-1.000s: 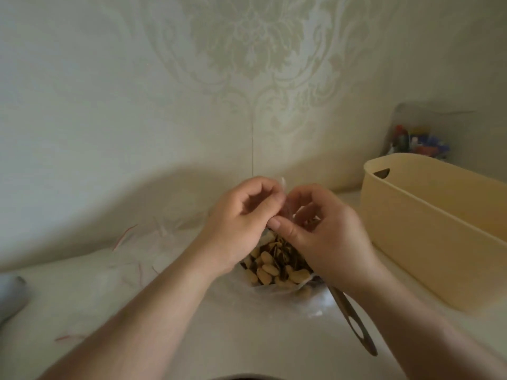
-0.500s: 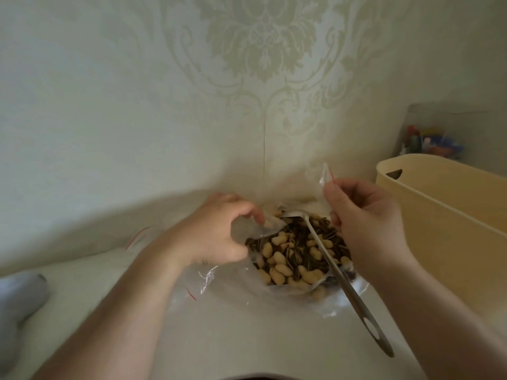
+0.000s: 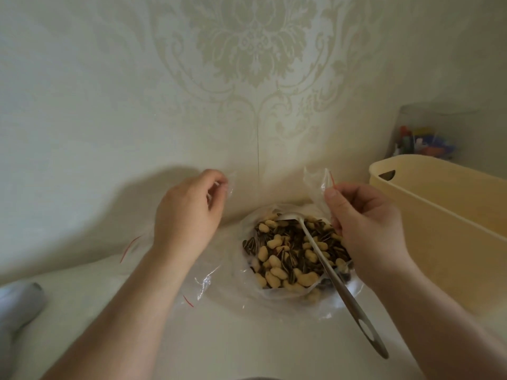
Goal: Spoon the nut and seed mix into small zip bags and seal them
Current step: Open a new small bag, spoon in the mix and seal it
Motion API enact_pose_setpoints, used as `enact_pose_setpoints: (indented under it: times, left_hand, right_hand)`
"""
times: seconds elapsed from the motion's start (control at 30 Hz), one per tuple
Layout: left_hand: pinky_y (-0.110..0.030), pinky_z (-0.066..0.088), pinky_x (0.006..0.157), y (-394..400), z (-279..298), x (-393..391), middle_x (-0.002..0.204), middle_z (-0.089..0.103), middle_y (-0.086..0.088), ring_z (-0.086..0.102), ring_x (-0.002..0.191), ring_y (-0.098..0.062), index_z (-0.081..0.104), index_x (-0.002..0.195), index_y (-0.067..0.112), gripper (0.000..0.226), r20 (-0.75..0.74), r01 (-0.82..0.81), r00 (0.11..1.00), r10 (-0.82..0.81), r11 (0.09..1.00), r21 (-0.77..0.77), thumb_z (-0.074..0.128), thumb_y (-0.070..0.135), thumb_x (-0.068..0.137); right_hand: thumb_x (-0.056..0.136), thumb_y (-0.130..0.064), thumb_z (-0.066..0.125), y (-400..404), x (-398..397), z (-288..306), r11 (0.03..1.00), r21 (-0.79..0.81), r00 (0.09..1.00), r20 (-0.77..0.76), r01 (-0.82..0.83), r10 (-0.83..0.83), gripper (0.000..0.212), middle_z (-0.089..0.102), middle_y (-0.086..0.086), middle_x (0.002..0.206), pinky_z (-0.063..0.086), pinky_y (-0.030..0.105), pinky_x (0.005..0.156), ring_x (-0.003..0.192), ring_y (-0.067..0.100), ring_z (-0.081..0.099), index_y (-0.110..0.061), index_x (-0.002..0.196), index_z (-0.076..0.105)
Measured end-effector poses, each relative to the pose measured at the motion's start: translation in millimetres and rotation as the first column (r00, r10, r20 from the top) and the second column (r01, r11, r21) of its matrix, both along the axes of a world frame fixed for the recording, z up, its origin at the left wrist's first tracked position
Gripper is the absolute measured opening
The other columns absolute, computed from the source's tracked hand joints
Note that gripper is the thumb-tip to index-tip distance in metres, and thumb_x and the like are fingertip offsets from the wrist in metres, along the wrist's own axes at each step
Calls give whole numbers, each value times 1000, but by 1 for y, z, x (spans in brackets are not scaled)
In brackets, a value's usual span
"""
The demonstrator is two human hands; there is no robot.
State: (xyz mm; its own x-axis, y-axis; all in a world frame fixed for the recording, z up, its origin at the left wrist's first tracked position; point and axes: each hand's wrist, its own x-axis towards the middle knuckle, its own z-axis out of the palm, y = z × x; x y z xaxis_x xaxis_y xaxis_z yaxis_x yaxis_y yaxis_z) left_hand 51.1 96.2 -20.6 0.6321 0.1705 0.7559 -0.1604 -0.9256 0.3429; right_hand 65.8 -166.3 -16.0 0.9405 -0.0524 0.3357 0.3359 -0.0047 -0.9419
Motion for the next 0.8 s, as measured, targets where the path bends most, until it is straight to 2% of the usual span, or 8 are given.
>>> enact_pose_setpoints:
  times: [0.1,0.2,0.3,0.4,0.47,0.53,0.67,0.8]
  left_hand:
    - [-38,57,68,3,-11,9,92,67,7,66,82,-25,78,96,30,8,-111,-50,992,54,998,40,72,35,94]
    - [-40,51,76,-1,-22,15,96,56,-1,55,98,-32,84,93,29,40,-193,-59,976,101,976,211,54,55,98]
    - [-45,45,80,-12,-13,8,98,59,-8,52,98,-36,82,104,23,59,-61,-166,981,182,964,208,37,61,103]
    - [-35,39,79,-32,2,-5,92,59,-3,49,90,-20,77,98,15,42,194,-6,981,-29,984,175,51,47,106]
    - [-31,43,74,-53,4,-14,84,60,7,50,83,-9,73,89,14,34,153,288,938,-310,946,148,56,40,103]
    - [-33,49,70,-72,-1,-21,80,62,13,57,77,-8,67,85,20,29,16,441,898,-440,897,-27,59,45,99]
    - [-20,40,54,-85,-7,-25,74,60,9,55,60,-10,58,83,24,25,-25,405,901,-432,862,-307,67,42,97]
    - [-24,46,56,-79,-5,-24,78,67,11,64,72,-12,70,89,22,17,-23,422,894,-448,856,-298,66,34,101]
  right_hand:
    - [98,-25,69,1,-1,0,1000,-1,1000,-5,-28,28,12,58,-7,62,47,16,54,56,8,49,-16,92,75]
    - [100,-23,67,4,-4,1,998,-21,999,-5,-52,52,14,59,-5,59,47,15,51,52,7,51,-13,92,75]
    - [99,-21,68,6,-5,1,996,-64,998,-12,-66,65,14,67,-3,60,49,14,51,51,5,57,-11,92,75]
    - [98,-22,70,11,-7,-1,988,-129,997,-7,-83,83,9,73,-1,68,54,19,55,55,8,64,-16,96,76]
    - [96,-22,73,15,-9,-2,980,-176,996,20,-88,93,3,74,-3,72,55,21,56,58,9,67,-21,95,75]
    - [94,-21,75,18,-12,-3,956,-282,993,66,-74,96,7,74,-7,71,53,18,53,58,6,66,-27,91,75]
    - [94,-19,71,17,-16,-4,878,-476,975,174,-40,139,15,71,-5,68,53,29,52,60,14,64,-32,92,78]
    - [96,-29,73,14,-13,-5,859,-511,971,191,-26,143,7,71,-14,71,51,19,52,64,10,66,-31,95,79]
